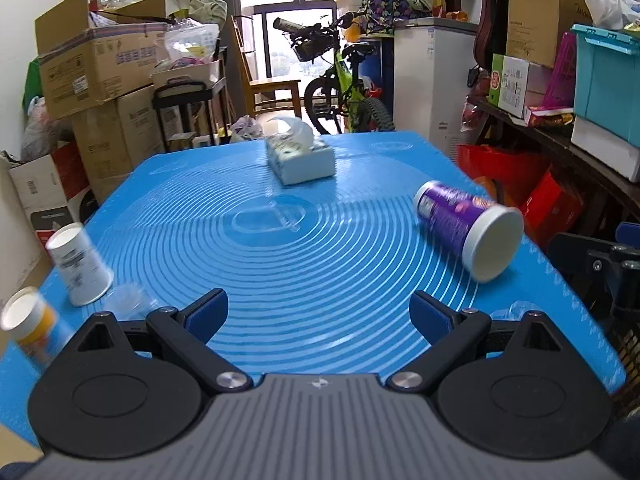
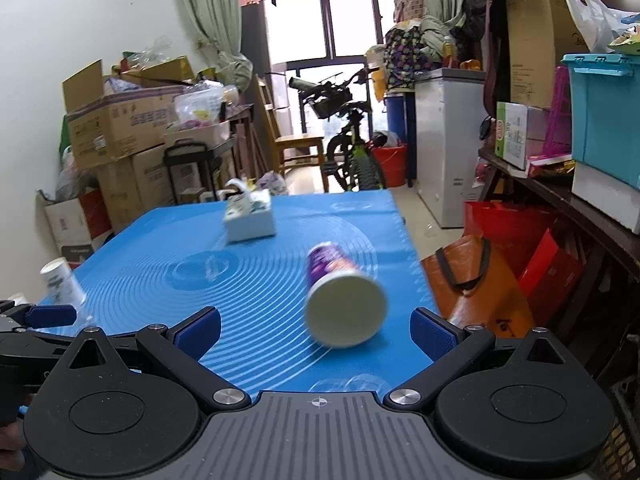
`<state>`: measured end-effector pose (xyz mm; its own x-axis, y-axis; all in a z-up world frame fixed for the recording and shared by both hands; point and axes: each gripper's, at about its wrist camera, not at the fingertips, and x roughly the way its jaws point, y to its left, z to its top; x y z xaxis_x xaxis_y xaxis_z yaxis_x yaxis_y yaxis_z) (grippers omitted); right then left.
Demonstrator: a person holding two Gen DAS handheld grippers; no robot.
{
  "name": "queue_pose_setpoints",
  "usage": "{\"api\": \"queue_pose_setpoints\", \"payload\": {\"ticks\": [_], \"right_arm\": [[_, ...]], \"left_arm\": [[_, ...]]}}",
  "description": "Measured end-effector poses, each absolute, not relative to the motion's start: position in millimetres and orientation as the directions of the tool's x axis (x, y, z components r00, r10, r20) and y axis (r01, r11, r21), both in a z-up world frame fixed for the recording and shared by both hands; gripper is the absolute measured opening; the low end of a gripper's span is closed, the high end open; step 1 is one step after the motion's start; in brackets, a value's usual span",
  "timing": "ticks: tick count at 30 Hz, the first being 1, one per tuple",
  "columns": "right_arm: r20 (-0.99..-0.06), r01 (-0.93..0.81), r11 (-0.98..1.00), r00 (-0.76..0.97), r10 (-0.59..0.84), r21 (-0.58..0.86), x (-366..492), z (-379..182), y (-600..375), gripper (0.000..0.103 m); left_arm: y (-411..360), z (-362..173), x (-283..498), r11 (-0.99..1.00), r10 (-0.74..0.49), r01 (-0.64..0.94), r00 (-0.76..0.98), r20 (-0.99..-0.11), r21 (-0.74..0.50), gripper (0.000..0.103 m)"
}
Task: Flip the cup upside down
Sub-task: 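Move the right tool toward the purple cup lying on its side, then close the right tool around the purple cup's body and lift it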
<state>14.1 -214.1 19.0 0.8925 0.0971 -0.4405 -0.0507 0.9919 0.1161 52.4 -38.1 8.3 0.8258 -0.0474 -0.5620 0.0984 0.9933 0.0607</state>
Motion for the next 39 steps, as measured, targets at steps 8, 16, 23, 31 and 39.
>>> {"api": "queue_pose_setpoints", "payload": {"ticks": [8, 16, 23, 31, 39], "right_arm": [[-0.421, -0.007, 0.992, 0.905, 0.061, 0.129, 61.8, 26.5, -256.4, 0.101], [-0.418, 0.037, 0.980, 0.907, 0.050, 0.196, 110.3, 26.6, -298.9, 0.100], [-0.415, 0.059, 0.974, 0.909, 0.038, 0.217, 132.2, 17.9, -322.9, 0.100], [-0.434, 0.069, 0.967, 0.900, 0.045, 0.244, 142.5, 3.2, -336.0, 0.100], [-0.441, 0.063, 0.966, 0.896, 0.056, 0.251, 144.5, -2.2, -336.1, 0.100]], "left_arm": [[-68.6, 10.9, 109.0, 0.996, -0.091, 0.089, 0.809, -0.581, -0.031, 0.096], [-110.0, 9.0, 149.4, 0.991, -0.135, 0.115, 0.801, -0.583, -0.071, 0.096], [-152.4, -4.0, 183.0, 0.985, -0.164, 0.161, 0.757, -0.633, -0.063, 0.096], [-177.9, -28.7, 203.7, 0.982, -0.158, 0.183, 0.686, -0.710, -0.041, 0.096], [-180.4, -31.7, 205.2, 0.975, -0.179, 0.219, 0.669, -0.721, -0.039, 0.082]]}}
